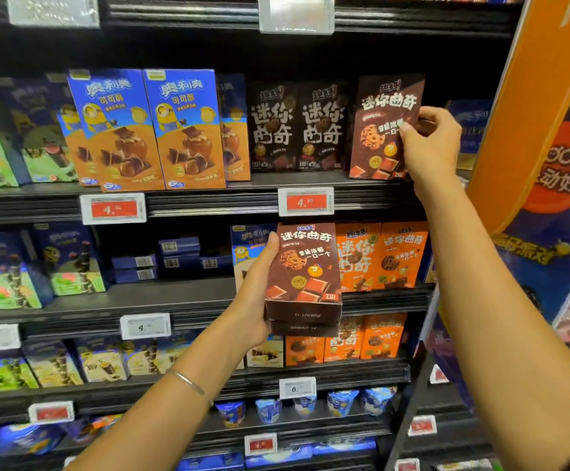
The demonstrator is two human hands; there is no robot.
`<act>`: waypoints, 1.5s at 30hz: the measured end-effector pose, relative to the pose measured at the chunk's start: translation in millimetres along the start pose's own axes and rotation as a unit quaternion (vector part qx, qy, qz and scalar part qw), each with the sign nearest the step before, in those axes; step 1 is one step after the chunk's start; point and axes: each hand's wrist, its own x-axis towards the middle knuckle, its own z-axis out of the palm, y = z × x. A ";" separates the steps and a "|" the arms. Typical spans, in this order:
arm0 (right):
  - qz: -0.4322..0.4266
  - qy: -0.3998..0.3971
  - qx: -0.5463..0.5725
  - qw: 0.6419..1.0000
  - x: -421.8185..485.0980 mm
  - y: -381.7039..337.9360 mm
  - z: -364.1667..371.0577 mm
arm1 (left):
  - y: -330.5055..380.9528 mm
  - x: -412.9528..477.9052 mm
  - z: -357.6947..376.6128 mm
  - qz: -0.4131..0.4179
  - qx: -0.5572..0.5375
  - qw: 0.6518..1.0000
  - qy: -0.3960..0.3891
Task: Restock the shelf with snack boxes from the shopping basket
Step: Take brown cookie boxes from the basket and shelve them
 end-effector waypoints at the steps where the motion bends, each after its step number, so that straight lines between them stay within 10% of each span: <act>1: -0.005 0.006 -0.017 1.000 4.1 3.3 2.3 | 0.0 0.1 0.4 -0.001 0.001 1.000 0.001; 27: 0.014 -0.002 -0.260 0.966 40.4 25.9 28.5 | -3.9 1.8 -5.1 0.005 0.006 1.000 0.009; 36: -0.091 0.020 -0.142 0.985 -22.2 -10.3 21.6 | 0.6 -5.1 -21.4 0.069 0.045 0.997 -0.010; 45: 0.038 -0.328 -0.022 0.943 -162.5 -15.8 20.9 | -8.6 -24.9 -48.7 0.186 0.053 0.981 0.004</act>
